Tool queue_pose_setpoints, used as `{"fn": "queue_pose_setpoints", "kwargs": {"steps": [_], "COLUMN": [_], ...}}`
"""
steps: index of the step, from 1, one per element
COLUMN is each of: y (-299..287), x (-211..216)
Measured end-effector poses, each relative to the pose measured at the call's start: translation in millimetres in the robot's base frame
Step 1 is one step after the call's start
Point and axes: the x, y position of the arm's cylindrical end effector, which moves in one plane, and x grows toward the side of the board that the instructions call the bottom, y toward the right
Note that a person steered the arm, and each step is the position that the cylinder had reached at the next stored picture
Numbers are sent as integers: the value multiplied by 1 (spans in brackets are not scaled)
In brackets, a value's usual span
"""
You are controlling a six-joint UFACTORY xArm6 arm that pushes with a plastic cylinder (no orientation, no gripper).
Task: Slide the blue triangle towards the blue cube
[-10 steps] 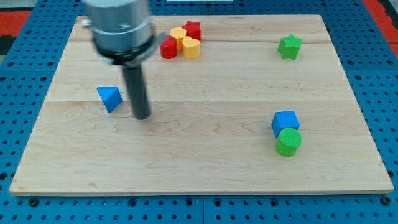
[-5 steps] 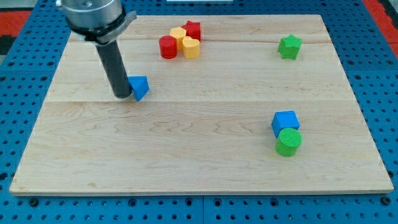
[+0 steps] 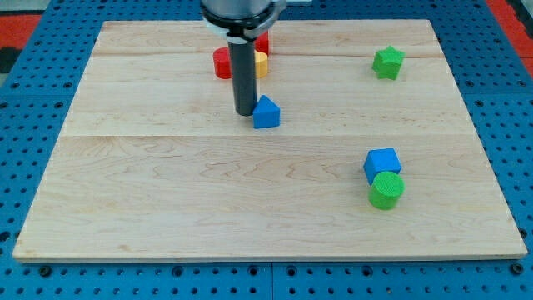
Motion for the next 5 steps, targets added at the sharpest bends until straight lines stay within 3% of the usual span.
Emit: {"fn": "queue_pose_setpoints", "kwargs": {"steps": [3, 5], "y": [106, 142], "x": [2, 19]}}
